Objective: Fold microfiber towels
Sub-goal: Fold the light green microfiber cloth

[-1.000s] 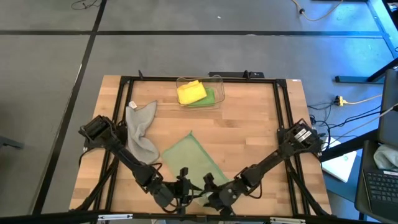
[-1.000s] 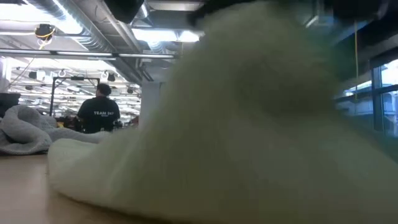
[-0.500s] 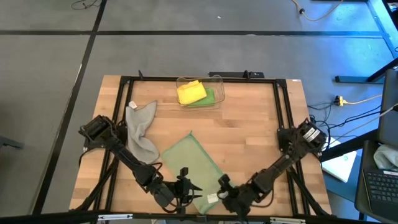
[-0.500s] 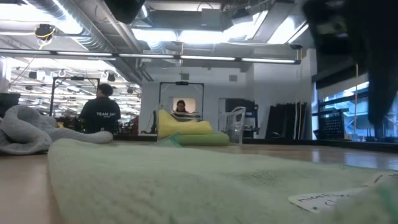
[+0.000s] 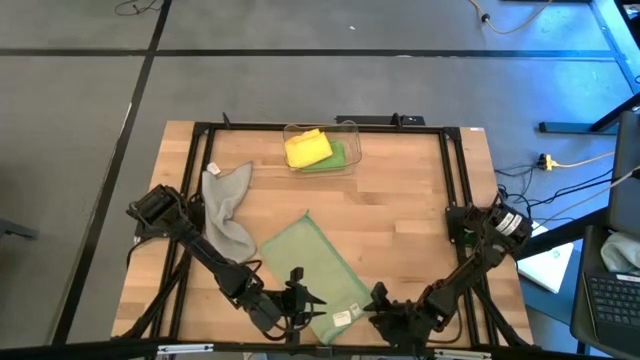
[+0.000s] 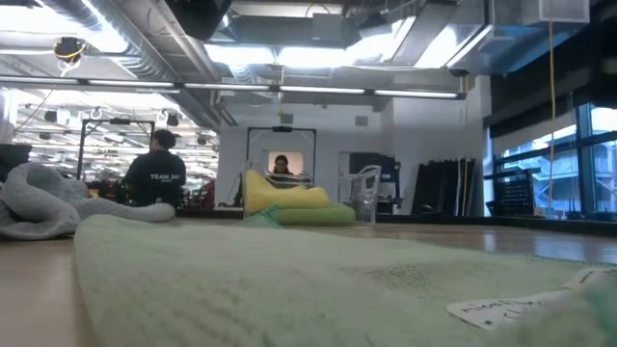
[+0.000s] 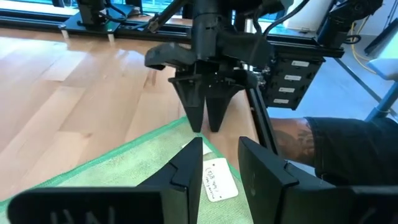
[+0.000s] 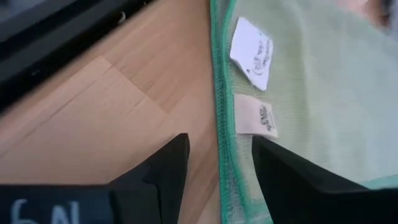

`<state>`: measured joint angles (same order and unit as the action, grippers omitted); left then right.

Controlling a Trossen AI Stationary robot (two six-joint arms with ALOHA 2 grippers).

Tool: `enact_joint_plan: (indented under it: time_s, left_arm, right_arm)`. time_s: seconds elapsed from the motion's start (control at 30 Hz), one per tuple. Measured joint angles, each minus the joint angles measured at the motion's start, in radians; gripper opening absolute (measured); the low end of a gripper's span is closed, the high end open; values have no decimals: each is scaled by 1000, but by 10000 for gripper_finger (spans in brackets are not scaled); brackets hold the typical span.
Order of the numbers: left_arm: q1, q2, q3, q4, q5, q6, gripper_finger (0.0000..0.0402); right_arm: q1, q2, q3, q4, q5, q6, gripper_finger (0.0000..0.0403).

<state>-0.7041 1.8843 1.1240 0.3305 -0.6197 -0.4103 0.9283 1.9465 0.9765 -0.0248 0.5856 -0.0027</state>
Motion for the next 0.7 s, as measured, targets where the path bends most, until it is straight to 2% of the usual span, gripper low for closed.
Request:
enact_joint_plan:
  time_s: [0.3,0.7]
  left_arm:
    - [18,0,-1,0,0,1,94]
    - [23,1,-1,0,5,1,94]
  right_arm:
    - [38,41,-25,45,121,2,182]
    - [-31,40,-45,45,107,-97,182]
